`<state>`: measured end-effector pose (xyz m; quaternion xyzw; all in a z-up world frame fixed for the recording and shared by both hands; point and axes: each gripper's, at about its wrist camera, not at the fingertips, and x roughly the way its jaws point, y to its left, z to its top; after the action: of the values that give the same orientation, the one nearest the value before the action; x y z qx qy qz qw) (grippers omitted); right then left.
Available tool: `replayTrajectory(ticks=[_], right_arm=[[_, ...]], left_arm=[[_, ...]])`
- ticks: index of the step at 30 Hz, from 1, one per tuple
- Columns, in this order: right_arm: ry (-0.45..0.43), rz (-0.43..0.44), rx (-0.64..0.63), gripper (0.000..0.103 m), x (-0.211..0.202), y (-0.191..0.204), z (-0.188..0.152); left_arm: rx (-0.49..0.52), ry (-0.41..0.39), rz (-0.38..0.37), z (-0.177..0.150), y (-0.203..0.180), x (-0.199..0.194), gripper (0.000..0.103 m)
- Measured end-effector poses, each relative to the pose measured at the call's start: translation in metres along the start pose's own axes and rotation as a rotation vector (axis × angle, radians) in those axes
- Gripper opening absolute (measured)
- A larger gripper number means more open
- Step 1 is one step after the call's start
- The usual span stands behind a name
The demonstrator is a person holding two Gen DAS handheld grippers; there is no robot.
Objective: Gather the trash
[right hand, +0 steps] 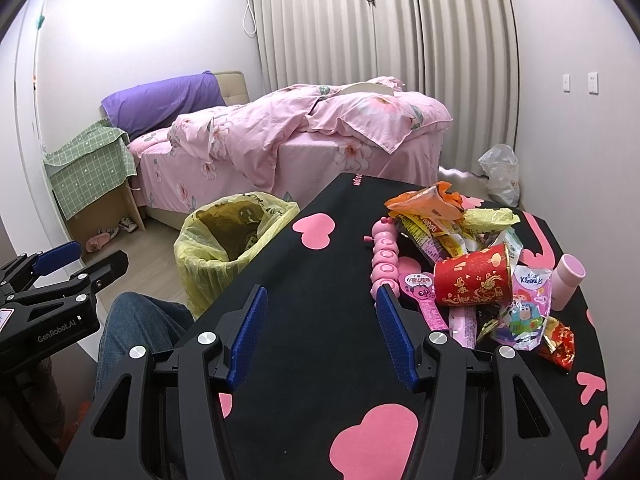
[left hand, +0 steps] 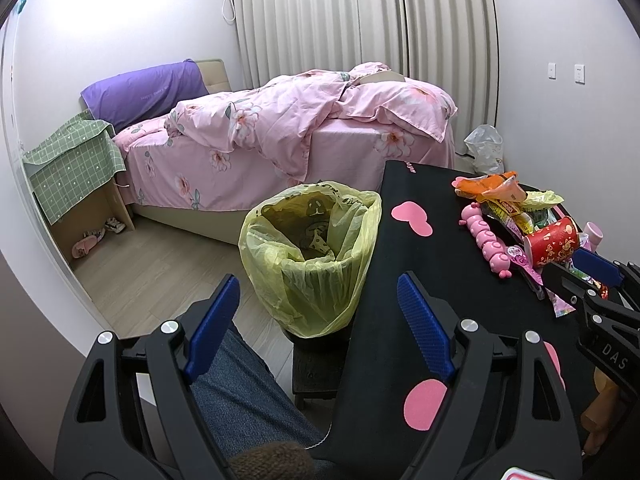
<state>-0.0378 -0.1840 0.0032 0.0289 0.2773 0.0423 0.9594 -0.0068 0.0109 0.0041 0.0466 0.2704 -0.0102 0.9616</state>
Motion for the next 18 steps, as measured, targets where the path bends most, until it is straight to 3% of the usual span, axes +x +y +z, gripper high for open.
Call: replayTrajectory(ticks=[18], right_arm=[[0.003, -0.002, 0.002, 0.054, 0.0006, -0.0006, 0.0002]], left_arm=[[-0.001, 0.003, -0.002, -0.0002, 0.0019, 0.0001, 0.077]])
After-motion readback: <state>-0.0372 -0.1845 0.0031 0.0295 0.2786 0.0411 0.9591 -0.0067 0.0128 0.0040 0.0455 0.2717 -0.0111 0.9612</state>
